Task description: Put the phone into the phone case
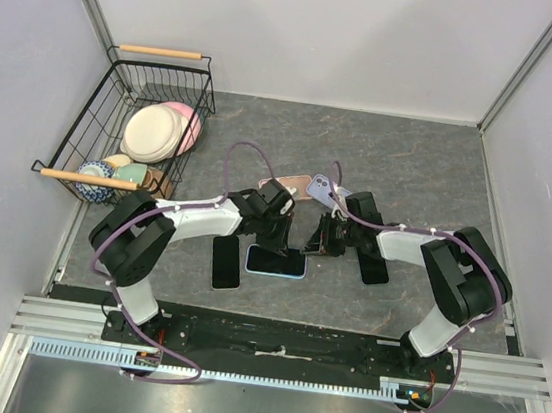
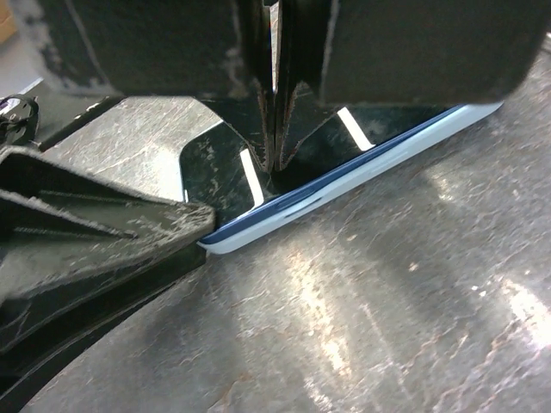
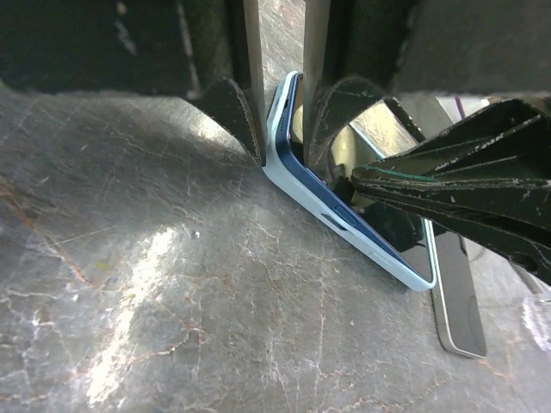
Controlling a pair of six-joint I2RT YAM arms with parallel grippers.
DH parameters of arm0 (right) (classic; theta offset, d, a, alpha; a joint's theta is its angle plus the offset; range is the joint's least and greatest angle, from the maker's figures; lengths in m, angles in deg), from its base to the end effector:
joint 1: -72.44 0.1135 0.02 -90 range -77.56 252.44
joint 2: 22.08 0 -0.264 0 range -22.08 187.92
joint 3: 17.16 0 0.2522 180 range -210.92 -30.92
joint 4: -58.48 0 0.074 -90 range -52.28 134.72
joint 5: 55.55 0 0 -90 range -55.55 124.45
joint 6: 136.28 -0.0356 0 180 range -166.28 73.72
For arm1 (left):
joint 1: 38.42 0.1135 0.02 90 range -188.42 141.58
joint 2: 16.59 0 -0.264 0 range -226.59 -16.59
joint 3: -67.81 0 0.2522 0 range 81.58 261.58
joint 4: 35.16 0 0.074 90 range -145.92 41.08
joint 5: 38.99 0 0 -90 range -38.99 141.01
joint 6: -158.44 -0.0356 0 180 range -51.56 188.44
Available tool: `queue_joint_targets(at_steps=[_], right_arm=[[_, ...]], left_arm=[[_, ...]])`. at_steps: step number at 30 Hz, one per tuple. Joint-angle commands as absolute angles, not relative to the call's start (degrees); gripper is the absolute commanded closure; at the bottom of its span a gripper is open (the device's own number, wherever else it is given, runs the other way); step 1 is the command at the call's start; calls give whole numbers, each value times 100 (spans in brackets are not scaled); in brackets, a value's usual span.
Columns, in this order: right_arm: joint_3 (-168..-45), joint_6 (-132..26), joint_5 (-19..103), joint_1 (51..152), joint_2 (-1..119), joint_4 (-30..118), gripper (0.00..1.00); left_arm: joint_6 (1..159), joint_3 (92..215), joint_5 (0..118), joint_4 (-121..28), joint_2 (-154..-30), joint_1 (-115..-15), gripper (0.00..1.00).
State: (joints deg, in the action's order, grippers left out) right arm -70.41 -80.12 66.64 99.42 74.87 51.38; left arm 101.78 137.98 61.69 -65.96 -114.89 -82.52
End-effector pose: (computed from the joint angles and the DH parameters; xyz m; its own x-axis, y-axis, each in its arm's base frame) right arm 0.2588 0.1530 0.1206 -0.9545 0.0429 -0.2951 -0.1835 0.6953 0.6949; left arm 0.2372 -0.2391 0.1625 -0.9275 0.1467 -0.3439 0.2906 0.8615 -0.4163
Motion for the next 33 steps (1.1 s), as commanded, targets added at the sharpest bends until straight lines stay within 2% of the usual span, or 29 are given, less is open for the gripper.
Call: queue_joint_targets(at_steps=[1,15,25,33], right_arm=[[-7021,-7379,4729,10434,7952,3735,80],[-7381,-7590,3279,10935,8435,3102,82],[-7724,-7739,2172,11480,8699,2355,78],[-7645,-7713,2434,11524,8367,2433,75]], left_arm=[[9964,13976,5945,-6869,-11924,-8359,98],[10149,14503,5998,-7001,-12636,-8570,98],[10105,14969,5673,-7546,-12891,-8737,98],[10079,14978,5532,-7608,-12865,-8738,98]])
